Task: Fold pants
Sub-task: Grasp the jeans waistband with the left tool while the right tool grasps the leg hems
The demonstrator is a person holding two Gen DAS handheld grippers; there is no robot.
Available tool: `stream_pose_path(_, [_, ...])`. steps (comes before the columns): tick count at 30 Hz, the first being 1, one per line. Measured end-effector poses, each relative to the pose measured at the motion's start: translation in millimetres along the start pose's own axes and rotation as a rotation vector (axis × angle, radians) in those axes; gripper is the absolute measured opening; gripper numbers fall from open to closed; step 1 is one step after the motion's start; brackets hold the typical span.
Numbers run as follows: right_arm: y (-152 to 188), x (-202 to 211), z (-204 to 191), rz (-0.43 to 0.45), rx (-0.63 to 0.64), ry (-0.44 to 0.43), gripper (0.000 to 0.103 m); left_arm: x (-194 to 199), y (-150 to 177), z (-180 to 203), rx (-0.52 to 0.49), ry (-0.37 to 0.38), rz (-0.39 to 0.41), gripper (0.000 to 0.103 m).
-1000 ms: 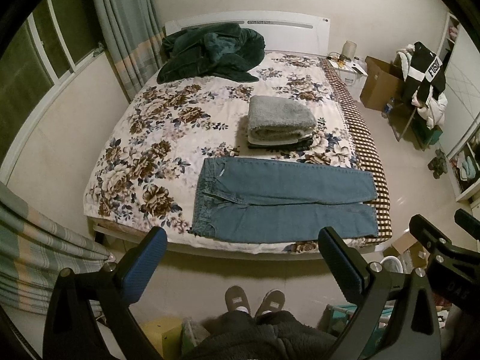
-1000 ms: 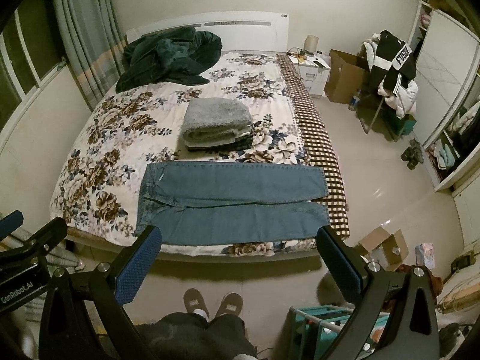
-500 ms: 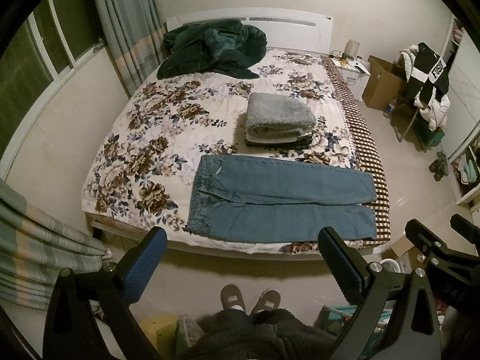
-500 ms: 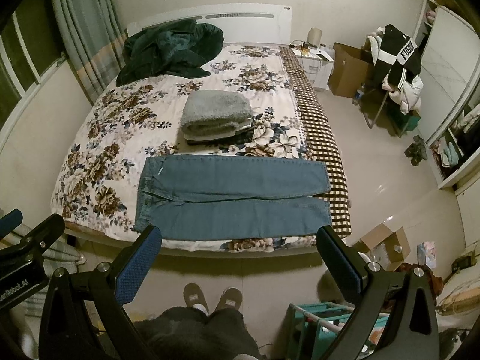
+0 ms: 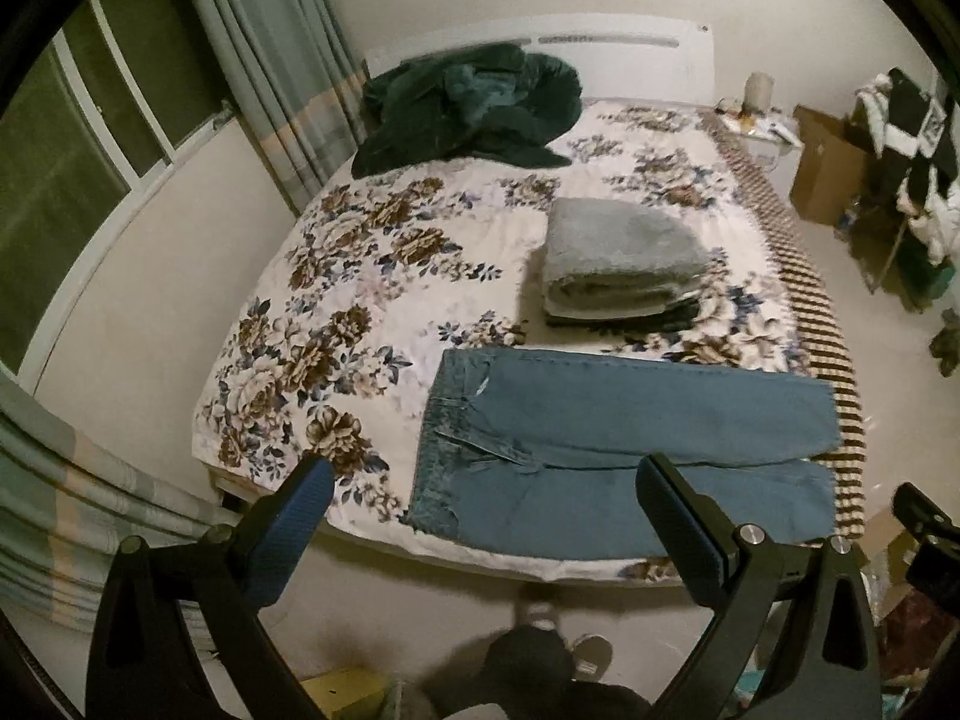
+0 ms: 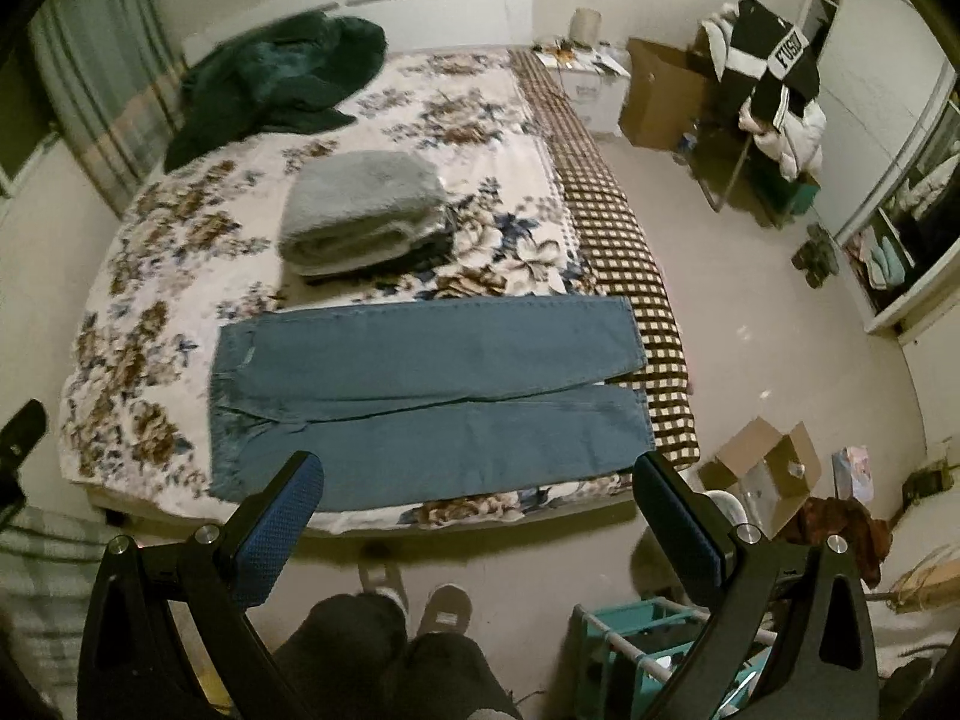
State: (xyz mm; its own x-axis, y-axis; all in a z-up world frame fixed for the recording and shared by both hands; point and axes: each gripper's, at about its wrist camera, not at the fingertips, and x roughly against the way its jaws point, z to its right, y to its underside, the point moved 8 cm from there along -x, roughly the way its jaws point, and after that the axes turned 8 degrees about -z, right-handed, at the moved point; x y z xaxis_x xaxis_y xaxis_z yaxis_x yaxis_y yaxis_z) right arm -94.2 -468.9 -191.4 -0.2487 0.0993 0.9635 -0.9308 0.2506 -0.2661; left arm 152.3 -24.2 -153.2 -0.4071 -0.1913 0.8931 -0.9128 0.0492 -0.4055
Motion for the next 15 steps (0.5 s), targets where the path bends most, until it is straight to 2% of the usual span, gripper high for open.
stream_pose_path(6, [-62.3,-103.2,4.2,-0.082,-0.056,0.025,0.103,-86.2,-38.0,11.1,0.000,-0.019,-0.104,0.103])
stream_pose_path(9, [-99.5,-167.8,6.0,-0.137,-0.108,0.036,0.103,-145.1,-60.2,10.6,0.045,-0.006,-0.200,0.103])
stream_pose_path(12, [-136.7,-241.0,10.0,-0.214,-0.193,0.047,0.103,-227.9,-82.9,5.0,0.150,0.025,-0.339,0.103])
stream_pose_path(15, [-164.8,-311.9,17.5,-0.297,-0.303,0.038,0.103,-294.7,-94.0,-4.0,0.264,0.045,-0.454,0.103])
